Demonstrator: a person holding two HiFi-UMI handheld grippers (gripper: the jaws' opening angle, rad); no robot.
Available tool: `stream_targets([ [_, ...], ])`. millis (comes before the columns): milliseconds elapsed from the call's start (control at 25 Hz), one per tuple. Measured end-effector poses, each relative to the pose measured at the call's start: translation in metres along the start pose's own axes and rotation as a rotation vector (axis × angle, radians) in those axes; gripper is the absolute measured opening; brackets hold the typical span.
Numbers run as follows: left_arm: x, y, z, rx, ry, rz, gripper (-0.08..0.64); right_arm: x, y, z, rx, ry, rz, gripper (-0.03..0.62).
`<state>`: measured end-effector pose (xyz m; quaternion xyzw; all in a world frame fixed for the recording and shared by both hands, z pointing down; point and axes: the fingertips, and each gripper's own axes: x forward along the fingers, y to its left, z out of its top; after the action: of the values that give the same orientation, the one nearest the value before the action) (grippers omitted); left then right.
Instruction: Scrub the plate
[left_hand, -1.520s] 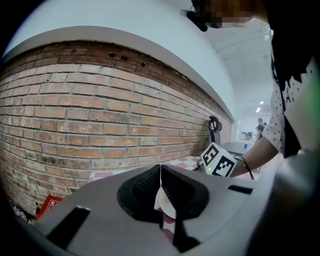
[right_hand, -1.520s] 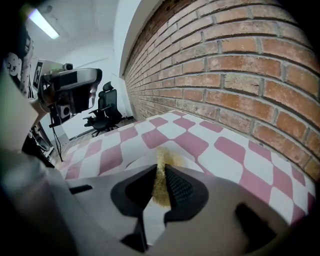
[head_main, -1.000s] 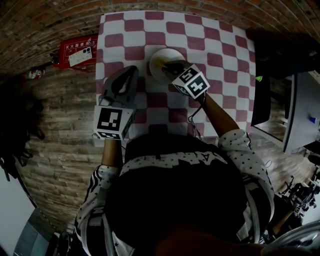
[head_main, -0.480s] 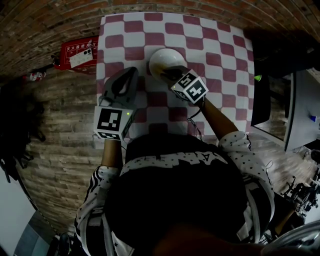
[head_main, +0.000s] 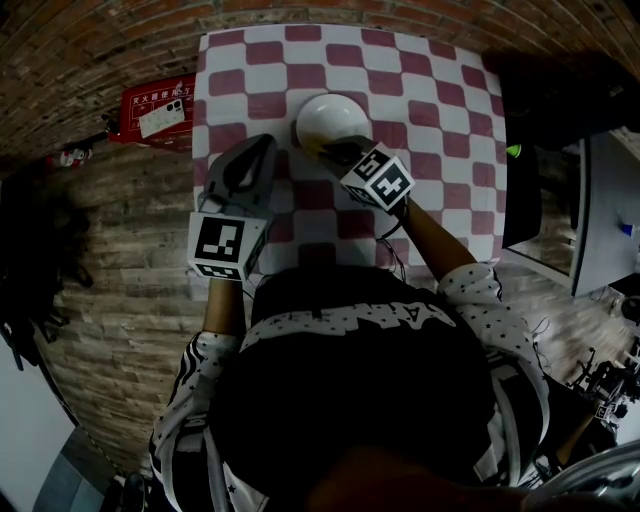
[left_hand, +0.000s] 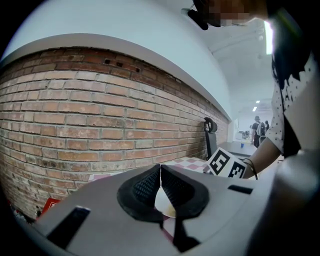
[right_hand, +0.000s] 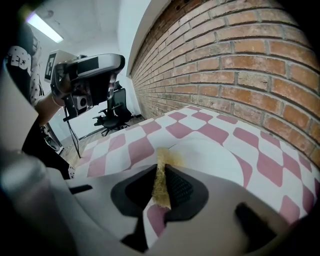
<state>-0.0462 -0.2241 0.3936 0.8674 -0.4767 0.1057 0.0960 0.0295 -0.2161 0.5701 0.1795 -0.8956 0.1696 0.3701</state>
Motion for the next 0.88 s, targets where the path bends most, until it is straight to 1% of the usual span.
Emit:
stream_targets([
  [480, -0.003, -0.007, 0.0, 0.005, -0.002, -0.018, 0.014, -0.005, 0.008, -0.002, 0.017, -0.026, -0.006, 0.054],
  [720, -0.003, -0.011, -0.001, 0.006, 0.001, -0.023, 0.014, -0.013, 0.004, 0.0, 0.022, -0.079, -0.042, 0.054],
  [880, -0.002, -0.011, -0.002, 0.007, 0.004, -0.023, 0.014, -0.027, -0.008, 0.012, 0.035, -0.146, -0.081, 0.054],
])
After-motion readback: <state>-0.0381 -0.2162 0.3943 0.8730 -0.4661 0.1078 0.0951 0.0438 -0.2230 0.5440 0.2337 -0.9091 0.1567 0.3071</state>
